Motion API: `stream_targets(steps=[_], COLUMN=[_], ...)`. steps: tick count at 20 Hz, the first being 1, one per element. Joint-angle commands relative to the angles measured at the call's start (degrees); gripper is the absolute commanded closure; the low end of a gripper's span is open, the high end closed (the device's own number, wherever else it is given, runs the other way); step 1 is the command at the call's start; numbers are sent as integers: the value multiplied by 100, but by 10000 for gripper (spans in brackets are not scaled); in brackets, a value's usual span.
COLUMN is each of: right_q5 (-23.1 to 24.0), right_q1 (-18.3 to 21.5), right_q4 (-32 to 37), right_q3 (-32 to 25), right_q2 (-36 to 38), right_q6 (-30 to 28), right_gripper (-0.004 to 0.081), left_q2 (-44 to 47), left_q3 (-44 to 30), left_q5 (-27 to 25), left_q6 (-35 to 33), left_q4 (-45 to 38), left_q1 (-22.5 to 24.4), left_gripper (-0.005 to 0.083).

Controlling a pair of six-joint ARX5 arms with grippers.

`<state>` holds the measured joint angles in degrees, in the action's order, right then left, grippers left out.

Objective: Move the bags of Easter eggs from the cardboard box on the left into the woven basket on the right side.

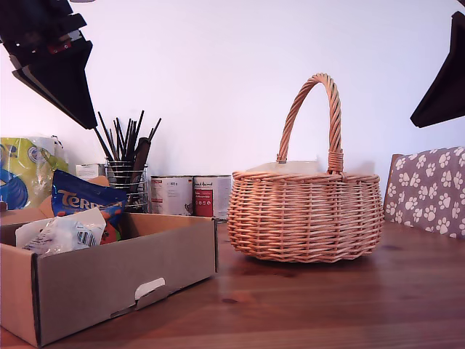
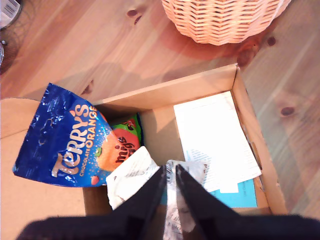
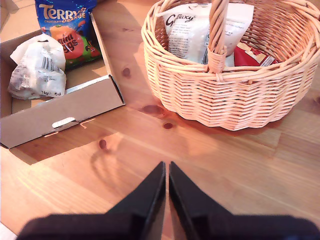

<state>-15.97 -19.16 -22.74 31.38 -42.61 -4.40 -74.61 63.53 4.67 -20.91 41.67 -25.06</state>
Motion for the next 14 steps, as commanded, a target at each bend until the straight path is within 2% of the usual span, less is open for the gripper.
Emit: stream_targets(steps=[1, 5, 10, 14], right_q5=[-15, -761, -710, -601], right_q1=[15, -199, -789, -894], right_q4=[122, 105, -813, -986], right_q3=[-136, 142, 1158, 1644], right_q2=[2, 118, 391, 466], right_q6=[4, -87, -170, -164], right_gripper=[775, 775, 775, 775], left_q2=[4, 4, 4, 2], left_q3=[-33, -33, -33, -33], left_q5=[17, 20, 20, 17], left_q6=[33, 26, 28, -9], left_q4=[-83, -109, 20, 433], left_q1=[20, 20, 87, 118], left_gripper=[724, 724, 724, 724])
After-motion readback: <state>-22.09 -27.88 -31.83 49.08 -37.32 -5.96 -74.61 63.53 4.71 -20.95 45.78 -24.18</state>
